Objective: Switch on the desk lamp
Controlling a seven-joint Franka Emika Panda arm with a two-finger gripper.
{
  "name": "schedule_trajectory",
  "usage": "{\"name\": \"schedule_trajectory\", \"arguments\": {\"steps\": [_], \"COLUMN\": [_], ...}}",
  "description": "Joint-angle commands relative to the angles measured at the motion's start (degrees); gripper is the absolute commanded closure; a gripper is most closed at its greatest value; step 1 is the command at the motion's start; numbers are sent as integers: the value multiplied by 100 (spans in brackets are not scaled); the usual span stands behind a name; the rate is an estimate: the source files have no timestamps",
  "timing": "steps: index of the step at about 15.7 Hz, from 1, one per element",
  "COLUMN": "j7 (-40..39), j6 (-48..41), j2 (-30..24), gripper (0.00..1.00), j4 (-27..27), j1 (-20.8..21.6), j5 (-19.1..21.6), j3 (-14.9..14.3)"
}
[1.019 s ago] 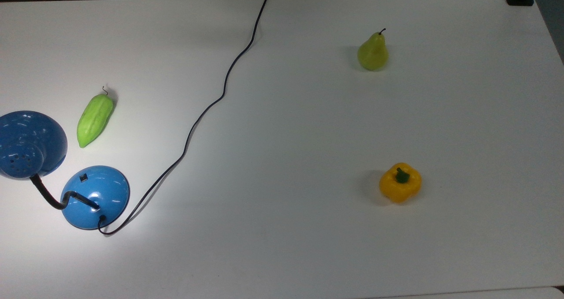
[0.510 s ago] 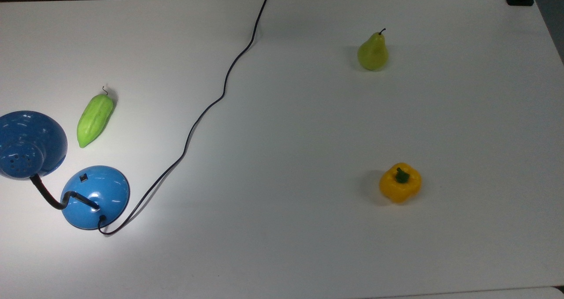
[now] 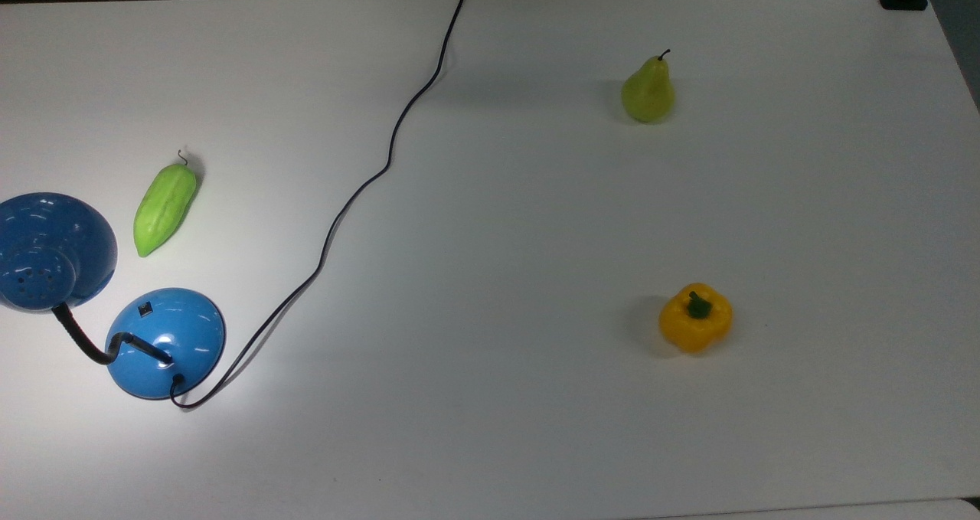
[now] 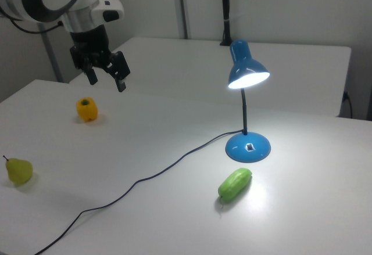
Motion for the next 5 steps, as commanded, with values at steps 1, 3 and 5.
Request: {"name": "schedule_trajectory", "arguments": {"steps": [1,3,5], "j7": [-245,-254,-245], "j6": [50,50,41], "j2": [-119,-110,-110], "gripper": [0,0,0], "j4": [-133,-125,-125], "j1": [42,33,42], "j5": [-76,-76,-76], "j3": [-35,-44,-44]}}
